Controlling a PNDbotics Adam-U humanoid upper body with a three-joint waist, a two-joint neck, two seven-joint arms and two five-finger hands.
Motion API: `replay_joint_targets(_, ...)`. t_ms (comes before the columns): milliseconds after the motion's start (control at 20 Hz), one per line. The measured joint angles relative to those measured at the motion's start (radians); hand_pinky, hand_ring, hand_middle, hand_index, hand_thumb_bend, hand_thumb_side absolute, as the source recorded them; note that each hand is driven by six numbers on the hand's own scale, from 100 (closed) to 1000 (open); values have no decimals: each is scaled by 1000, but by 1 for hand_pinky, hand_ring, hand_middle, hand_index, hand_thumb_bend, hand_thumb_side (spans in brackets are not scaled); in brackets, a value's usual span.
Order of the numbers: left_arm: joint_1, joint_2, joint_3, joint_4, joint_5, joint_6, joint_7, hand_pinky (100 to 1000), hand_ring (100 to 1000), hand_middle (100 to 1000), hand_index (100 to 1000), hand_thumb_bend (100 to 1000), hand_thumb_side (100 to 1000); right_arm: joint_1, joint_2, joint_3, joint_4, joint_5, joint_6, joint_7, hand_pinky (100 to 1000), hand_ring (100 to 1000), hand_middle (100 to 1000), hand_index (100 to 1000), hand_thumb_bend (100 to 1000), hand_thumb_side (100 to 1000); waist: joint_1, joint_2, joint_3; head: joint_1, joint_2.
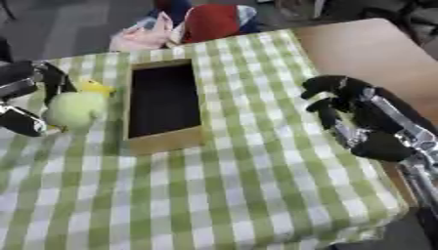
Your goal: Pick up objects on the table and place them in the box.
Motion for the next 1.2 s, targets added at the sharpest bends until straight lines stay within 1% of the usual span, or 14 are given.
replay_joint_targets(250, -46, -28, 0, 10, 6, 13, 7, 478, 372, 371, 537, 171, 151, -1, 0, 1, 0, -1, 1, 4, 728, 932, 714, 870, 100, 433, 0, 0, -12, 1, 0)
replay_joint_targets(450, -93, -75, -1, 67, -33, 2, 24, 507, 406, 404, 564, 190, 157, -9, 0, 10, 0, -1, 0, 13, 728, 932, 715, 870, 100, 429, 0, 0, -28, 7, 0)
replay_joint_targets(600, -120, -119, -7, 126, -77, -19, 45, 525, 439, 438, 591, 222, 207, -11, 0, 13, 0, -3, 1, 17, 729, 934, 717, 870, 100, 430, 1, 0, -42, 13, -3)
replay_joint_targets(700, -134, -146, -7, 165, -103, -34, 60, 544, 472, 474, 620, 267, 264, -17, 0, 15, 0, -4, 1, 17, 730, 937, 722, 869, 100, 433, 1, 0, -52, 18, -6)
replay_joint_targets(750, -142, -158, -7, 183, -116, -41, 67, 556, 494, 499, 645, 314, 310, -18, 0, 15, 0, -4, 1, 17, 730, 937, 722, 869, 100, 435, 1, 0, -57, 21, -8)
replay_joint_targets(800, -147, -169, -7, 200, -128, -47, 73, 566, 512, 519, 660, 336, 332, -18, 0, 15, 0, -4, 1, 17, 730, 937, 721, 870, 100, 435, 2, 1, -61, 22, -8)
replay_joint_targets(850, -151, -178, -7, 217, -140, -54, 79, 584, 542, 554, 688, 402, 395, -18, 0, 15, 0, -4, 1, 16, 730, 937, 721, 870, 100, 435, 2, 3, -65, 23, -9)
replay_joint_targets(900, -154, -186, -7, 232, -150, -59, 85, 598, 561, 581, 713, 423, 410, -18, 0, 16, 0, -4, 1, 16, 730, 937, 721, 870, 100, 434, 3, 5, -69, 25, -9)
replay_joint_targets(950, -154, -193, -7, 246, -161, -65, 90, 608, 575, 599, 727, 463, 446, -18, 0, 17, 0, -4, 1, 16, 730, 937, 721, 870, 100, 434, 3, 6, -73, 27, -10)
replay_joint_targets(1000, -155, -199, -6, 259, -174, -70, 95, 613, 582, 607, 734, 479, 462, -18, 0, 17, 0, -4, 1, 16, 730, 937, 721, 870, 100, 434, 5, 6, -76, 28, -10)
replay_joint_targets(1050, -155, -204, -6, 270, -188, -76, 98, 634, 609, 642, 764, 518, 487, -18, 0, 18, 0, -4, 1, 16, 730, 937, 720, 870, 100, 435, 6, 6, -78, 29, -11)
replay_joint_targets(1200, -158, -212, -5, 298, -231, -93, 109, 664, 658, 709, 805, 633, 575, -18, 0, 18, 0, -4, 1, 16, 729, 937, 720, 870, 100, 436, 7, 6, -82, 30, -12)
